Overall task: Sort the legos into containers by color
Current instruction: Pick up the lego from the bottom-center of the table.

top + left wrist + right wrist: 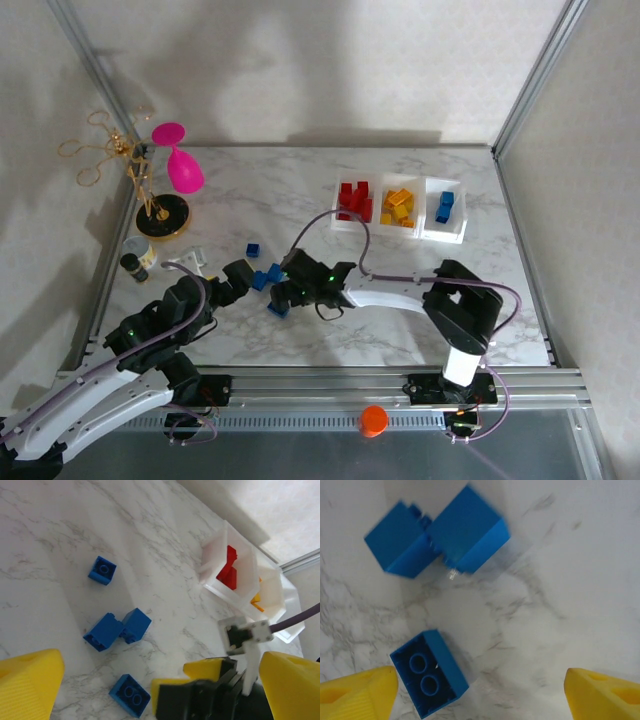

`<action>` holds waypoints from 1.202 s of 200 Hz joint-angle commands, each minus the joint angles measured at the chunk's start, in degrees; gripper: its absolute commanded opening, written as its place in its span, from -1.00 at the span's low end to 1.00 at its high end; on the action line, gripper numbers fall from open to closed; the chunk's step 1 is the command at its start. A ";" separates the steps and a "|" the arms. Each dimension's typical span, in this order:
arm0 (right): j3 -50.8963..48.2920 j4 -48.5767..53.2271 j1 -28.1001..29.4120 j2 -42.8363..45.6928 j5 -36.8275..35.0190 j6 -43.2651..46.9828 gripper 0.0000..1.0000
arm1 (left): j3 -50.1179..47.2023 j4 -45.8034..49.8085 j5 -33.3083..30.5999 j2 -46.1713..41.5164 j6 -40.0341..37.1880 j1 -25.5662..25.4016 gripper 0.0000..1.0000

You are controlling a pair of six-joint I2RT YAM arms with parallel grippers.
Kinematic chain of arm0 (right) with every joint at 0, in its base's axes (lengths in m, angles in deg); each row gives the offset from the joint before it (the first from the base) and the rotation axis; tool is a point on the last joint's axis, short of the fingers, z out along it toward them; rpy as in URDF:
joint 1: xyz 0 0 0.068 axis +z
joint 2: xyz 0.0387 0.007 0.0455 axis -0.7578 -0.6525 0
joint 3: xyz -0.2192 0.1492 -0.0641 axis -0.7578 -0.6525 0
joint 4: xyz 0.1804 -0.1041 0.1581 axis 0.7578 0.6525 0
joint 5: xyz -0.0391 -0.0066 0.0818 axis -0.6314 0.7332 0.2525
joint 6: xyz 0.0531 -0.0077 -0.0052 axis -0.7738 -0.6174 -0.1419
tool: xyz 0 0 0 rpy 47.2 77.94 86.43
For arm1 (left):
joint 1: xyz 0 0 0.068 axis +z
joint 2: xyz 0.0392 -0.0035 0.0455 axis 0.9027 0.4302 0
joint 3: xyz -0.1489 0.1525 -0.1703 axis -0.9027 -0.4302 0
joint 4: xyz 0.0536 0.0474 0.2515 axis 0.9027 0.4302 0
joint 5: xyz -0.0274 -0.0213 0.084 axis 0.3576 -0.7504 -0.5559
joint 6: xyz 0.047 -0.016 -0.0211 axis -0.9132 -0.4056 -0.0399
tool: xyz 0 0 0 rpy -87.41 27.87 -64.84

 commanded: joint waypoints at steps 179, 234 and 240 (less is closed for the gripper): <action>8.80 5.49 4.87 -11.06 -5.81 5.10 -0.33 | -1.57 1.70 -1.47 -2.30 2.41 0.33 0.99; 5.92 4.79 3.01 -5.26 -6.21 2.15 -0.54 | -0.40 -0.47 -0.01 -0.16 1.21 0.32 0.99; 5.12 4.61 2.46 -4.06 -6.28 1.59 -0.54 | -0.29 -0.95 0.33 0.26 1.08 0.33 0.99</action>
